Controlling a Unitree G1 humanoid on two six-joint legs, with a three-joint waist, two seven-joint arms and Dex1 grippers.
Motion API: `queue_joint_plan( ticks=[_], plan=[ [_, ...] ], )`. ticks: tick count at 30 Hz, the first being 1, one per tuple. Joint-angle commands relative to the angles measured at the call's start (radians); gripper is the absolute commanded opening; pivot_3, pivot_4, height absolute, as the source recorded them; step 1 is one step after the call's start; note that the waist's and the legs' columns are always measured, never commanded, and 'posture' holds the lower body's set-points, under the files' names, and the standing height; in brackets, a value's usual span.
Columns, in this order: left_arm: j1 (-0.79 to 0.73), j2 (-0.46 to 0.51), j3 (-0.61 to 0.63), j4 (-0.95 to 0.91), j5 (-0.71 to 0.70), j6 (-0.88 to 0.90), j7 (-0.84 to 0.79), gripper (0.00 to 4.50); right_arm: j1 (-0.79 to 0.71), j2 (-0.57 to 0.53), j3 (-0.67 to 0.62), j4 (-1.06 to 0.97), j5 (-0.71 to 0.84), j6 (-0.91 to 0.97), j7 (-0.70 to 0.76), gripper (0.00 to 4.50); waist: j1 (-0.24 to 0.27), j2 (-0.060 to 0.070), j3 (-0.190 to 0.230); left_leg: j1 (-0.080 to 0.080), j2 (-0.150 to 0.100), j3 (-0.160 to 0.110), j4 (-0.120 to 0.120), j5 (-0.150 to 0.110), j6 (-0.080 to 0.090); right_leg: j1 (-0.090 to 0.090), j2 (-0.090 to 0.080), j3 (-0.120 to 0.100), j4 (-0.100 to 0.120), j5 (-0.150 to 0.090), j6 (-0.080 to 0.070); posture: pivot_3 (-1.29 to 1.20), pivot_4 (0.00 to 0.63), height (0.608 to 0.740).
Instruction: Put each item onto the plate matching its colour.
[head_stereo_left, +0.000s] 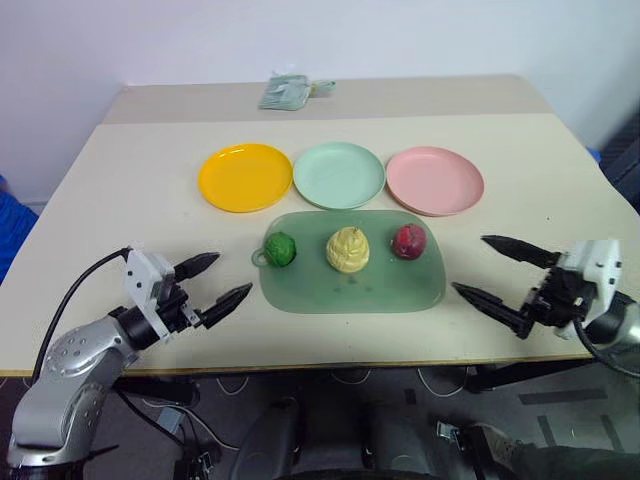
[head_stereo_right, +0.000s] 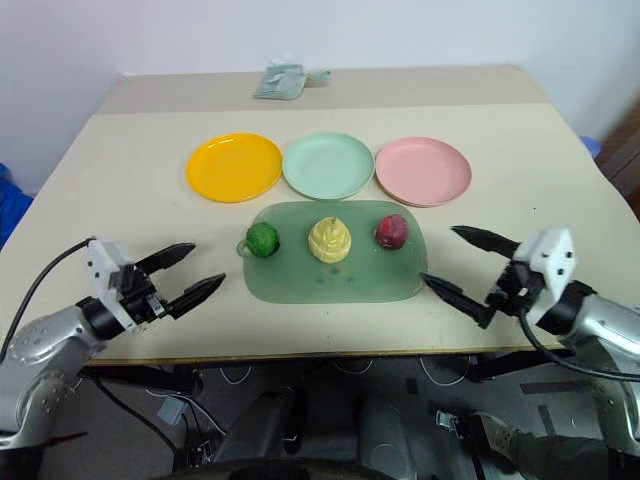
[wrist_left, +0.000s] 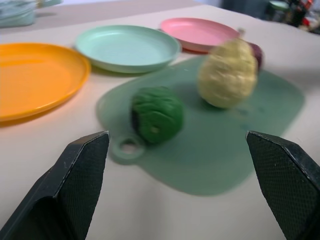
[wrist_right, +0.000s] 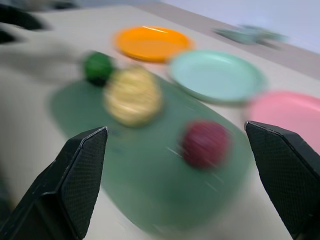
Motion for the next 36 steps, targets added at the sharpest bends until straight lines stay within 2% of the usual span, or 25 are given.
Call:
queue_joint_plan(
  ticks=[1, 6, 14, 23, 31, 34, 36],
  plan=[
    [-0.033, -0.031, -0.022, -0.064, -0.032, 0.047, 0.058, 4.5, -0.059, -0.017, 0.05, -0.035, 0.029, 0.014, 0.025, 4.46, 0.0, 0.0, 0.0, 0.0, 0.0, 0.0, 0.0, 0.0, 0.0, 0.0, 0.0, 0.0, 0.0, 0.0, 0.0, 0.0, 0.15, 0.74],
    [-0.089, -0.086, -0.108, -0.138, 0.013, 0.132, 0.196, 4.5, -0.156, 0.01, 0.137, 0.028, -0.016, -0.012, 0.038, 4.46, 0.002, 0.0, 0.0, 0.0, 0.0, 0.0, 0.0, 0.0, 0.0, 0.0, 0.0, 0.0, 0.0, 0.0, 0.001, 0.0, 0.15, 0.74],
    [-0.251, -0.162, -0.2, -0.035, 0.103, 0.196, 0.324, 4.5, -0.24, 0.048, 0.207, 0.103, -0.056, -0.057, 0.054, 4.46, 0.0, 0.0, 0.0, 0.0, -0.001, 0.0, 0.0, 0.0, 0.0, -0.001, 0.0, 0.0, 0.001, 0.002, 0.004, 0.0, 0.15, 0.74],
    [-0.356, -0.219, -0.252, 0.076, 0.179, 0.247, 0.381, 4.5, -0.303, 0.08, 0.244, 0.102, -0.079, -0.049, 0.016, 4.46, 0.001, -0.001, 0.0, 0.0, -0.002, 0.0, 0.0, 0.0, 0.0, -0.001, 0.0, 0.0, 0.002, 0.002, 0.004, 0.0, 0.15, 0.74],
    [-0.386, -0.258, -0.302, 0.134, 0.222, 0.286, 0.383, 4.5, -0.31, 0.075, 0.237, 0.075, -0.072, -0.028, -0.021, 4.46, 0.0, -0.001, 0.0, 0.0, -0.002, -0.001, 0.0, 0.0, 0.0, -0.002, 0.001, 0.0, 0.003, 0.003, 0.005, 0.0, 0.15, 0.74],
    [-0.386, -0.272, -0.303, 0.136, 0.229, 0.295, 0.387, 3.59, -0.306, 0.072, 0.233, 0.064, -0.07, -0.024, -0.031, 4.5, 0.0, -0.001, 0.0, 0.0, -0.002, 0.0, 0.0, 0.0, 0.0, -0.002, 0.0, 0.0, 0.003, 0.003, 0.005, 0.0, 0.15, 0.74],
    [-0.388, -0.279, -0.299, 0.126, 0.228, 0.3, 0.388, 2.59, -0.302, 0.072, 0.229, 0.055, -0.068, -0.019, -0.04, 4.5, 0.0, -0.001, 0.0, 0.0, -0.002, 0.0, 0.0, 0.0, 0.0, -0.002, 0.0, 0.0, 0.003, 0.003, 0.005, 0.0, 0.15, 0.74]
  ],
)
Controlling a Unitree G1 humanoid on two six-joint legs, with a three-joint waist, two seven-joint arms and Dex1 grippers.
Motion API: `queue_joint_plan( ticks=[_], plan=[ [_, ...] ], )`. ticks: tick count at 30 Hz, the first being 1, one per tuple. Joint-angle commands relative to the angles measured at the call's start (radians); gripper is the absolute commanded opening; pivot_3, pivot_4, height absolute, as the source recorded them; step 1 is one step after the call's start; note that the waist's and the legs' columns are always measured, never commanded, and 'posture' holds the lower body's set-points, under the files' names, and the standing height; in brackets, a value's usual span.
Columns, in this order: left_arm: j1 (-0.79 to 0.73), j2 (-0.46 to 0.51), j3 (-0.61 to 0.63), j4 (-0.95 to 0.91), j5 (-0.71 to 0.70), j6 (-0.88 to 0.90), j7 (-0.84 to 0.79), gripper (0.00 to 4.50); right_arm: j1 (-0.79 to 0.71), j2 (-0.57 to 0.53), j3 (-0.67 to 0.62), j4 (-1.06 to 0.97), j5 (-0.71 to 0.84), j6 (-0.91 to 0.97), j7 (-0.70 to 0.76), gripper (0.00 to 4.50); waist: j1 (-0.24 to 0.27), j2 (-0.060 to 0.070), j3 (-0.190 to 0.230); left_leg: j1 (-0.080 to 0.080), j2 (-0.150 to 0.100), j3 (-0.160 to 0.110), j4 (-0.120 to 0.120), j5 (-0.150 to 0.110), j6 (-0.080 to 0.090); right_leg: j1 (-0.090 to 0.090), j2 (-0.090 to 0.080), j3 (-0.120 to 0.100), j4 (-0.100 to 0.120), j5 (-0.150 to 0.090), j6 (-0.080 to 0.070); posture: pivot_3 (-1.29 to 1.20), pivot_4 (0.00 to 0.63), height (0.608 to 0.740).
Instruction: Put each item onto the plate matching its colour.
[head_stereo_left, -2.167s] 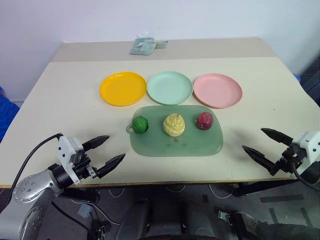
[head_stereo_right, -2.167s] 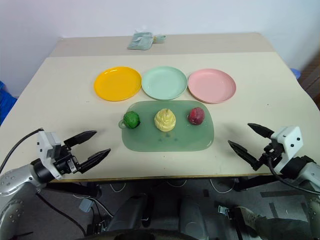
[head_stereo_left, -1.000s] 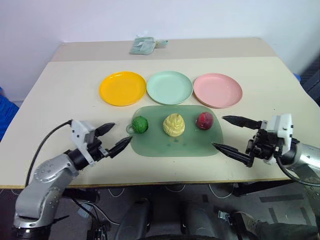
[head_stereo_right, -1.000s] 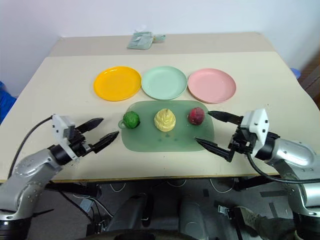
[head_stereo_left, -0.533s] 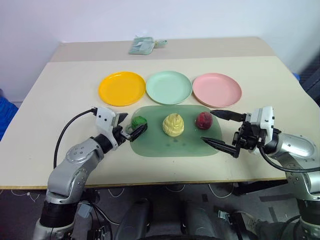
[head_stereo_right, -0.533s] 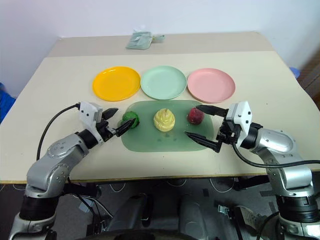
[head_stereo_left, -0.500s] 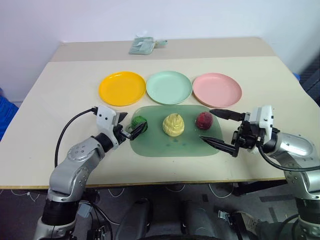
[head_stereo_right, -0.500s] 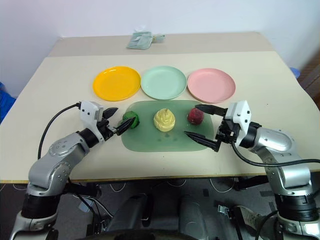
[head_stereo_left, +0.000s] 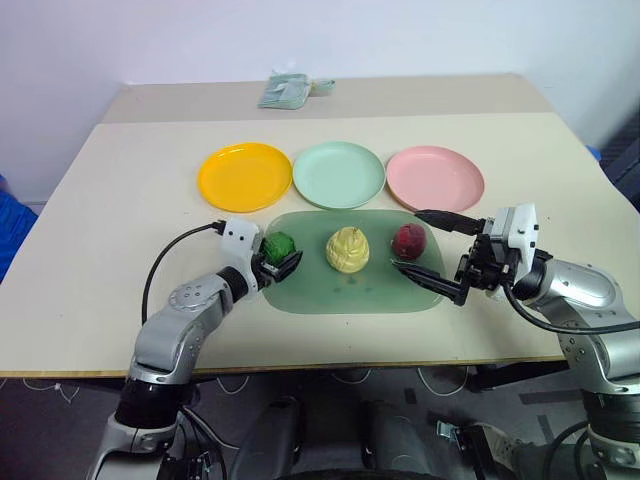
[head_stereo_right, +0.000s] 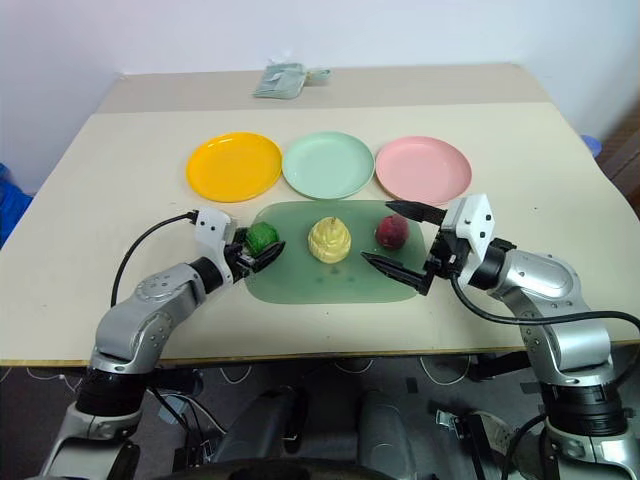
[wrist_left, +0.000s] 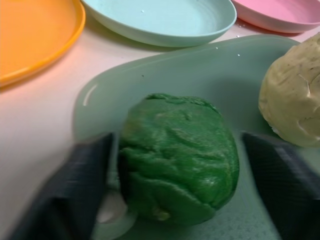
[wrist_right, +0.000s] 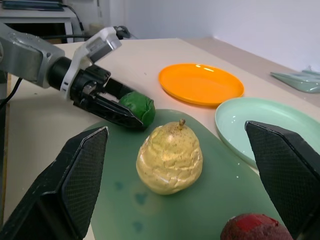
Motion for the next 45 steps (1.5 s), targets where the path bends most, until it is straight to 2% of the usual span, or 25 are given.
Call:
queue_joint_plan(
  ticks=[1, 2, 5, 11, 13, 15, 21, 23, 27, 33, 36, 39, 45],
  plan=[
    [-0.019, -0.007, 0.007, -0.032, 0.011, -0.004, 0.004, 2.19, -0.005, -0.006, -0.032, -0.048, 0.016, 0.002, -0.018, 4.5, 0.001, 0.0, 0.0, 0.0, 0.0, 0.0, 0.0, 0.0, 0.0, 0.0, 0.0, 0.0, 0.0, 0.0, 0.0, 0.0, 0.15, 0.74],
    [-0.021, -0.006, 0.007, -0.035, 0.018, -0.008, 0.007, 1.75, -0.002, -0.006, -0.033, -0.052, 0.017, 0.003, -0.021, 4.5, 0.001, 0.0, 0.0, 0.0, 0.0, 0.0, 0.0, 0.0, 0.0, 0.0, 0.0, 0.0, 0.0, 0.0, 0.0, 0.0, 0.15, 0.74],
    [-0.047, -0.023, 0.024, -0.034, 0.015, -0.007, 0.025, 1.75, 0.003, -0.005, -0.037, -0.059, 0.02, 0.006, -0.029, 4.5, 0.001, 0.0, 0.0, 0.0, 0.0, 0.0, 0.0, 0.0, 0.0, 0.0, 0.0, 0.0, 0.0, 0.0, 0.0, 0.0, 0.15, 0.74],
    [-0.29, -0.099, 0.074, 0.152, 0.061, 0.026, 0.149, 1.75, -0.017, 0.011, -0.042, -0.042, 0.004, -0.016, -0.06, 4.5, 0.01, -0.001, 0.0, -0.001, 0.0, -0.001, 0.002, 0.0, 0.0, 0.001, 0.001, -0.002, 0.0, 0.001, 0.002, 0.0, 0.15, 0.74],
    [-0.388, -0.11, 0.083, 0.278, 0.051, -0.006, 0.108, 1.75, -0.037, 0.021, -0.043, -0.028, -0.005, -0.028, -0.075, 4.5, 0.013, -0.001, 0.0, 0.0, -0.001, 0.0, 0.002, 0.0, 0.0, 0.001, 0.002, -0.002, 0.0, 0.002, 0.003, 0.0, 0.15, 0.74],
    [-0.485, -0.115, 0.068, 0.447, 0.105, -0.091, 0.102, 1.75, -0.059, 0.033, -0.04, -0.01, -0.022, -0.043, -0.094, 4.5, 0.015, -0.001, 0.0, -0.001, -0.001, 0.0, 0.002, 0.0, 0.0, 0.0, 0.002, -0.002, 0.0, 0.002, 0.003, 0.0, 0.15, 0.74],
    [-0.813, -0.167, 0.069, 1.133, 0.23, -0.442, 0.094, 1.75, -0.102, 0.057, -0.035, 0.036, -0.062, -0.076, -0.128, 4.5, 0.026, -0.002, 0.001, -0.002, -0.002, 0.0, 0.004, 0.001, 0.0, 0.0, 0.002, -0.003, 0.0, 0.002, 0.004, 0.0, 0.15, 0.74],
    [-0.9, -0.188, 0.073, 1.303, 0.254, -0.534, 0.084, 1.75, -0.114, 0.061, -0.031, 0.045, -0.07, -0.082, -0.137, 4.5, 0.025, -0.002, 0.001, -0.002, -0.003, 0.0, 0.005, 0.001, 0.0, 0.0, 0.001, -0.003, 0.0, 0.003, 0.005, 0.0, 0.15, 0.74],
    [-1.002, -0.224, 0.087, 1.481, 0.284, -0.629, 0.067, 1.75, -0.12, 0.07, -0.028, 0.042, -0.078, -0.082, -0.154, 4.5, 0.024, -0.003, 0.002, -0.004, -0.003, 0.0, 0.006, 0.0, 0.0, -0.001, 0.001, -0.003, 0.0, 0.003, 0.006, 0.0, 0.15, 0.74],
    [-1.052, -0.265, 0.102, 1.558, 0.314, -0.661, 0.068, 1.75, -0.098, 0.078, -0.035, 0.007, -0.083, -0.076, -0.179, 4.5, 0.022, -0.003, 0.002, -0.004, -0.003, 0.0, 0.006, 0.0, 0.001, -0.001, 0.001, -0.003, 0.001, 0.003, 0.007, 0.0, 0.15, 0.74],
    [-1.059, -0.281, 0.103, 1.567, 0.33, -0.659, 0.081, 2.85, -0.089, 0.073, -0.044, -0.005, -0.079, -0.069, -0.187, 4.5, 0.022, -0.003, 0.002, -0.004, -0.003, 0.0, 0.007, 0.0, 0.001, -0.001, 0.001, -0.003, 0.001, 0.004, 0.007, 0.0, 0.15, 0.74],
    [-1.061, -0.291, 0.111, 1.569, 0.336, -0.662, 0.077, 4.41, -0.087, 0.073, -0.044, -0.01, -0.079, -0.067, -0.194, 4.5, 0.022, -0.003, 0.002, -0.004, -0.003, 0.0, 0.008, 0.0, 0.001, -0.001, 0.001, -0.003, 0.001, 0.004, 0.007, 0.0, 0.15, 0.74],
    [-1.043, -0.297, 0.167, 1.498, 0.287, -0.714, -0.069, 4.47, -0.087, 0.072, -0.038, -0.009, -0.08, -0.063, -0.201, 4.5, 0.022, -0.003, 0.002, -0.004, -0.003, 0.0, 0.01, -0.001, 0.002, 0.0, 0.001, -0.003, 0.002, 0.004, 0.007, 0.0, 0.15, 0.74]
  ],
)
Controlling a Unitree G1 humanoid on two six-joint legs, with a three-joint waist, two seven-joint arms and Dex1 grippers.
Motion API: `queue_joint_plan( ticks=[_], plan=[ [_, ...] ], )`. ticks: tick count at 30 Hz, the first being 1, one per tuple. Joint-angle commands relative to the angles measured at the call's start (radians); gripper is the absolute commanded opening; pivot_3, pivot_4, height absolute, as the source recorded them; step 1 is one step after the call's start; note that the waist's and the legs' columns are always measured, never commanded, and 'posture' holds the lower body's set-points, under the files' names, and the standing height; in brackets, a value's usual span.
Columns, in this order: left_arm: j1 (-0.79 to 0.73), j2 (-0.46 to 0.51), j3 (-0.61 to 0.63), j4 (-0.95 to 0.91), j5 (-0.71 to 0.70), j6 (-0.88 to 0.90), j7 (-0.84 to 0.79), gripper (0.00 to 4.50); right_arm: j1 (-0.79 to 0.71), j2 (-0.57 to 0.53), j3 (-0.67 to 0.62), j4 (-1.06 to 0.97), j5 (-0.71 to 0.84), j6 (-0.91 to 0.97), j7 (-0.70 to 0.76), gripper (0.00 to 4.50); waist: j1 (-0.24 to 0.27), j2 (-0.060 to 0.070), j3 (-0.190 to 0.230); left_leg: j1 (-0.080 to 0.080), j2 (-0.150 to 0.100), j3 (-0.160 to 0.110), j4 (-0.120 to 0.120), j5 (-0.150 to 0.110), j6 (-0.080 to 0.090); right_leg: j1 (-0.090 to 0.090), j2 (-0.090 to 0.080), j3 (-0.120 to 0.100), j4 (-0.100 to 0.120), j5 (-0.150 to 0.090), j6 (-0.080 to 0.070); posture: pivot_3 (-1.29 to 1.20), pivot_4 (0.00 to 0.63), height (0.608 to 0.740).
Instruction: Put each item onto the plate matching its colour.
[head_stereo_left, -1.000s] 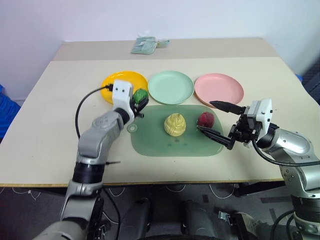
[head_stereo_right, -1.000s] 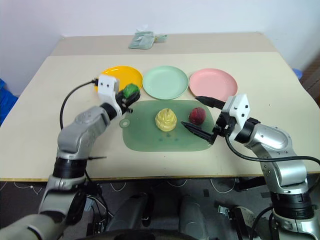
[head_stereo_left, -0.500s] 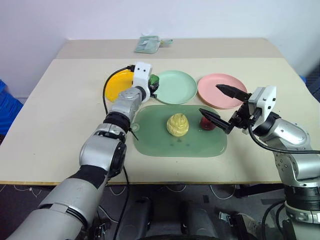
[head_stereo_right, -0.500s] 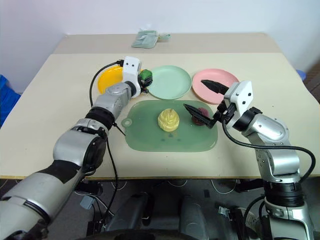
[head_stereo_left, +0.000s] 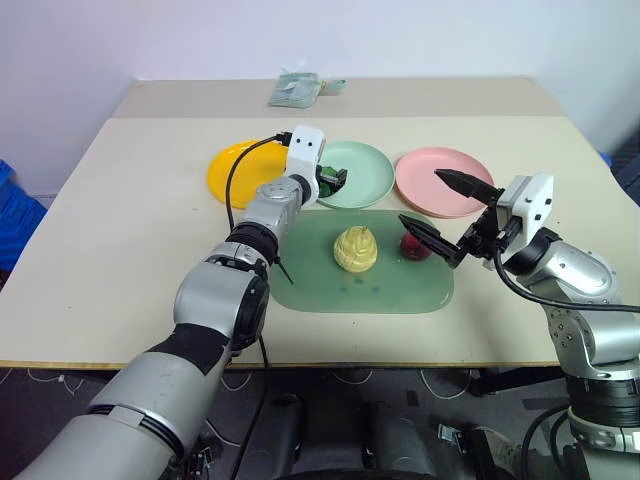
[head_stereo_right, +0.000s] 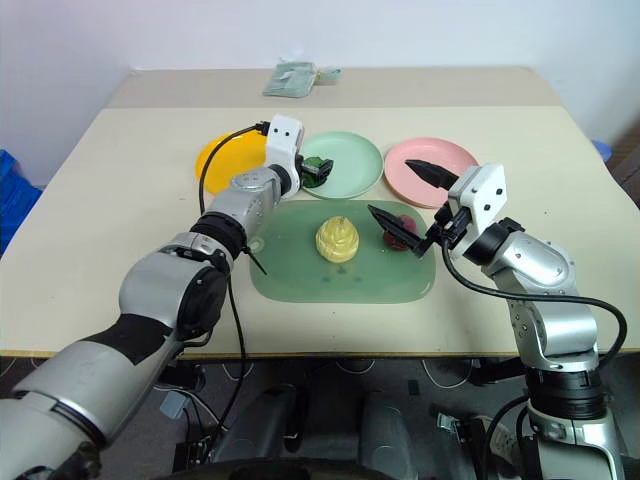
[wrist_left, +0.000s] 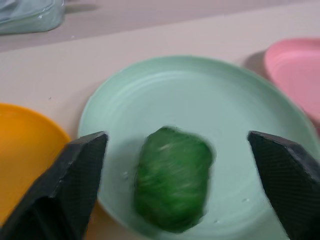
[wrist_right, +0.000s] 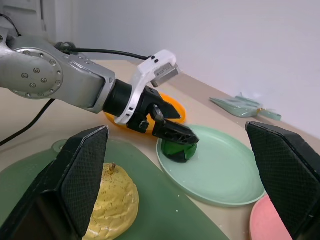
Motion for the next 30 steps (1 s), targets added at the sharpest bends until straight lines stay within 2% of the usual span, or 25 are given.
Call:
queue_joint_plan(
  ticks=[1, 4, 8, 11, 13, 16, 21, 30],
  plan=[
    [-0.002, 0.012, 0.023, -0.12, -0.043, -0.034, -0.148, 4.47, -0.001, -0.005, -0.019, -0.047, 0.006, -0.003, -0.008, 4.5, -0.001, 0.0, 0.0, 0.0, 0.0, 0.0, 0.0, 0.0, 0.0, 0.0, 0.0, 0.0, 0.0, 0.0, 0.0, 0.0, 0.15, 0.74],
    [0.075, 0.025, 0.015, -0.274, -0.08, 0.013, -0.29, 4.47, 0.001, -0.003, -0.016, -0.047, 0.005, -0.002, -0.008, 4.5, -0.004, 0.001, 0.0, 0.0, 0.0, 0.0, 0.0, 0.0, 0.0, 0.0, 0.0, 0.0, 0.0, 0.0, 0.0, 0.0, 0.15, 0.74],
    [0.254, 0.061, -0.026, -0.635, -0.148, 0.202, -0.413, 4.47, 0.005, -0.001, -0.017, -0.043, 0.008, 0.0, -0.01, 4.5, -0.024, 0.001, -0.001, 0.0, 0.001, 0.0, 0.0, 0.0, 0.0, 0.0, 0.0, 0.001, 0.0, 0.0, 0.0, 0.0, 0.15, 0.74],
    [0.463, 0.168, -0.108, -1.051, -0.242, 0.435, -0.555, 4.47, 0.032, -0.002, -0.032, -0.052, 0.013, 0.001, -0.012, 4.5, -0.037, 0.001, -0.001, 0.0, 0.001, 0.0, -0.001, 0.0, 0.0, -0.001, 0.0, 0.003, 0.0, 0.0, 0.0, 0.0, 0.15, 0.74],
    [0.515, 0.209, -0.12, -1.17, -0.291, 0.53, -0.581, 4.47, 0.047, -0.004, -0.043, -0.059, 0.015, 0.001, -0.014, 4.5, -0.042, 0.001, -0.001, 0.0, 0.002, 0.0, -0.001, 0.0, -0.001, -0.001, 0.0, 0.003, 0.001, 0.0, 0.0, 0.0, 0.15, 0.74],
    [0.545, 0.25, -0.138, -1.25, -0.321, 0.597, -0.606, 4.47, 0.064, -0.008, -0.058, -0.073, 0.018, 0.009, -0.025, 4.5, -0.026, 0.002, -0.001, 0.0, 0.001, -0.001, 0.001, 0.0, 0.0, 0.0, 0.0, 0.003, 0.001, 0.0, 0.0, 0.0, 0.15, 0.74],
    [0.54, 0.274, -0.161, -1.274, -0.331, 0.624, -0.618, 4.47, 0.093, -0.01, -0.076, -0.099, 0.02, 0.018, -0.037, 4.5, -0.023, 0.002, -0.001, 0.0, 0.001, -0.001, 0.003, -0.001, 0.002, 0.002, 0.0, 0.002, 0.0, 0.0, 0.0, 0.0, 0.15, 0.74],
    [0.512, 0.249, -0.288, -1.142, -0.213, 0.469, -0.636, 4.47, 0.154, -0.01, -0.108, -0.134, 0.02, 0.013, -0.062, 4.5, -0.023, 0.002, -0.001, 0.0, 0.001, -0.001, 0.002, -0.002, 0.002, 0.002, 0.0, 0.002, 0.0, 0.0, 0.0, 0.0, 0.15, 0.74]
  ],
)
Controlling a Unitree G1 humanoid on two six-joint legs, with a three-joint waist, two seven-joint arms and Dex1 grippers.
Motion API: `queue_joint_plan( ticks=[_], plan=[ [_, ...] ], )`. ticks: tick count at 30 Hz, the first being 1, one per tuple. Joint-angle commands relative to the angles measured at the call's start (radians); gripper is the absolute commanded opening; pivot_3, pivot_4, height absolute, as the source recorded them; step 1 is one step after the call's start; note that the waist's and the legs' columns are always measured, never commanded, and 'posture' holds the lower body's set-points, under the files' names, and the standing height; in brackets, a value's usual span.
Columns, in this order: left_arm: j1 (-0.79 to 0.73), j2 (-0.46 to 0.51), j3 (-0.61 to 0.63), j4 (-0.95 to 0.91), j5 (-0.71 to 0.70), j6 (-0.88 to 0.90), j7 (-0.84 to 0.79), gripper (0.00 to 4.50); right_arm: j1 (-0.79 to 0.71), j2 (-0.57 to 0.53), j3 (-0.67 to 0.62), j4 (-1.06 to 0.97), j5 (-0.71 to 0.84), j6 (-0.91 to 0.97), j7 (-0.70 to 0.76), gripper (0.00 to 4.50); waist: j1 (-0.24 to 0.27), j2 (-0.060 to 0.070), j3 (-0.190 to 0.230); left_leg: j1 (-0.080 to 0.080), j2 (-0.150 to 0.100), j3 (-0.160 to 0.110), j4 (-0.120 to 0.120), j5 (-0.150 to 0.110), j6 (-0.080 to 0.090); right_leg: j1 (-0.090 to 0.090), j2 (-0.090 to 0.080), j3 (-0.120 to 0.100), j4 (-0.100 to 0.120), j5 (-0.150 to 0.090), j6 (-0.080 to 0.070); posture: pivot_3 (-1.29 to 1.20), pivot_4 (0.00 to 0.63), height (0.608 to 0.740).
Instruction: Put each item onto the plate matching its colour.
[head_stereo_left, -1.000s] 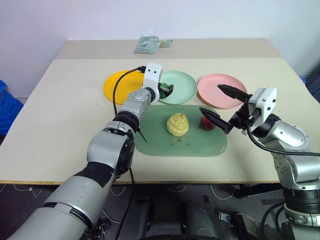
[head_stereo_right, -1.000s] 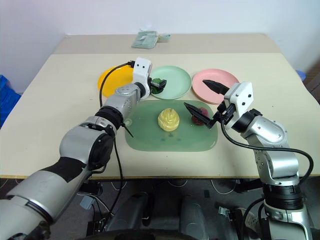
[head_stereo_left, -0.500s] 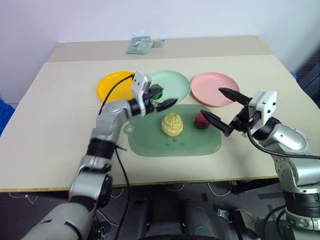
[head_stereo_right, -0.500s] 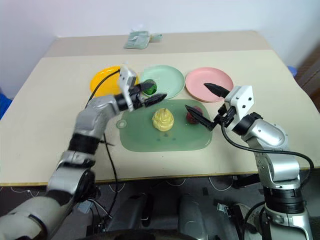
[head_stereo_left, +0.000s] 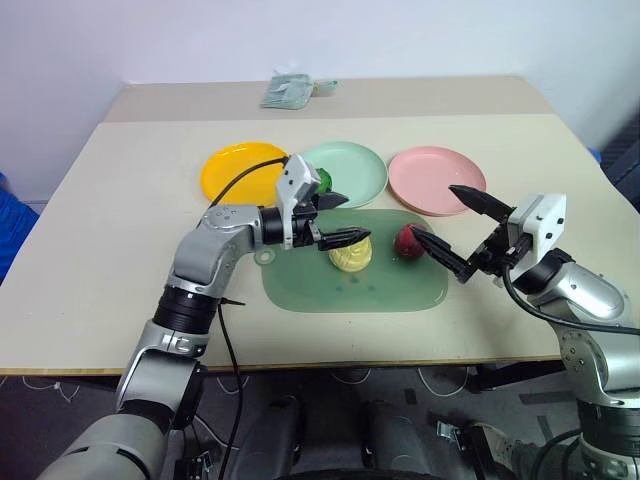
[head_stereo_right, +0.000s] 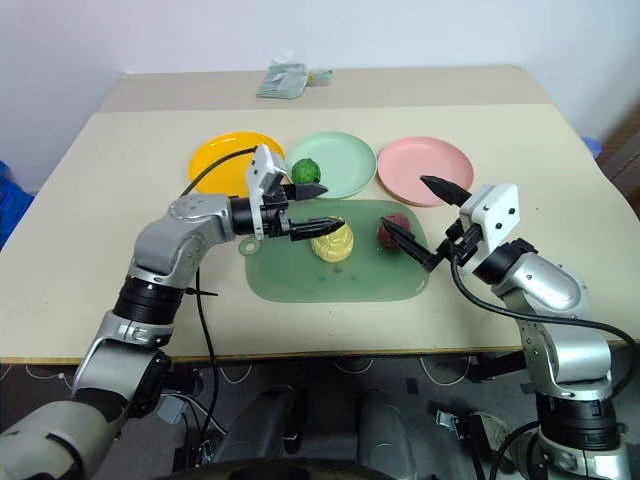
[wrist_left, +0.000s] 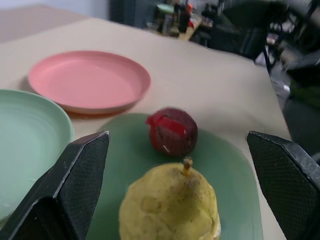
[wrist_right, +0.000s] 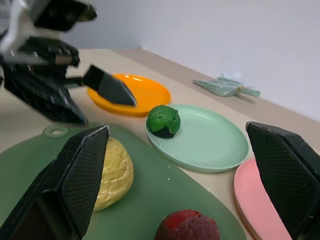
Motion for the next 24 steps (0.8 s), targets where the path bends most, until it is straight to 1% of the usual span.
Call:
queue_joint_plan(
  ticks=[1, 9, 12, 13, 14, 19, 24],
  plan=[
    [-0.037, -0.006, -0.036, 0.044, 0.051, -0.079, -0.005, 4.47, 0.015, -0.011, -0.046, -0.052, 0.01, -0.011, -0.01, 4.5, 0.0, 0.0, 0.0, 0.0, 0.0, 0.0, 0.0, 0.0, 0.0, 0.0, 0.0, 0.0, 0.0, 0.0, 0.0, 0.0, 0.15, 0.74],
    [-0.035, -0.013, -0.086, 0.115, 0.12, -0.156, -0.023, 4.47, 0.055, -0.007, -0.066, -0.092, 0.015, -0.002, -0.031, 4.5, 0.0, 0.0, 0.0, 0.0, 0.0, 0.0, 0.0, 0.0, 0.0, 0.0, 0.0, 0.0, 0.0, 0.0, 0.0, 0.0, 0.15, 0.74],
    [-0.037, -0.022, -0.083, 0.129, 0.125, -0.166, -0.02, 3.65, 0.062, -0.008, -0.069, -0.1, 0.017, 0.0, -0.036, 4.5, 0.0, 0.0, 0.0, 0.0, 0.0, 0.0, 0.0, 0.0, 0.0, 0.0, 0.0, 0.0, 0.0, 0.0, 0.0, 0.0, 0.15, 0.74],
    [-0.036, -0.024, -0.082, 0.129, 0.129, -0.171, -0.015, 3.29, 0.063, -0.008, -0.07, -0.102, 0.018, 0.002, -0.038, 4.5, -0.001, 0.0, 0.0, 0.0, 0.0, 0.0, 0.0, 0.0, 0.001, 0.0, 0.0, 0.0, 0.0, 0.0, 0.0, 0.0, 0.15, 0.74],
    [-0.037, -0.027, -0.075, 0.13, 0.126, -0.167, -0.008, 2.73, 0.062, -0.009, -0.071, -0.102, 0.018, 0.003, -0.039, 4.5, -0.001, 0.0, 0.0, 0.0, 0.0, 0.0, 0.0, 0.0, 0.001, 0.0, 0.0, 0.0, 0.0, 0.0, 0.0, 0.0, 0.15, 0.74],
    [-0.049, -0.029, -0.022, 0.138, 0.118, -0.158, 0.055, 2.73, 0.052, -0.007, -0.066, -0.099, 0.016, 0.006, -0.042, 4.5, -0.001, 0.0, 0.0, 0.0, 0.0, 0.0, 0.0, 0.0, 0.001, 0.0, 0.0, 0.0, 0.0, 0.0, 0.0, 0.0, 0.15, 0.74],
    [-0.121, -0.06, 0.154, 0.22, 0.089, -0.149, 0.294, 2.73, 0.04, -0.007, -0.064, -0.097, 0.019, 0.012, -0.041, 4.5, 0.0, -0.001, 0.0, 0.0, 0.0, 0.0, 0.0, 0.0, 0.001, 0.0, 0.0, 0.0, 0.0, 0.0, 0.0, 0.0, 0.15, 0.74]
  ],
)
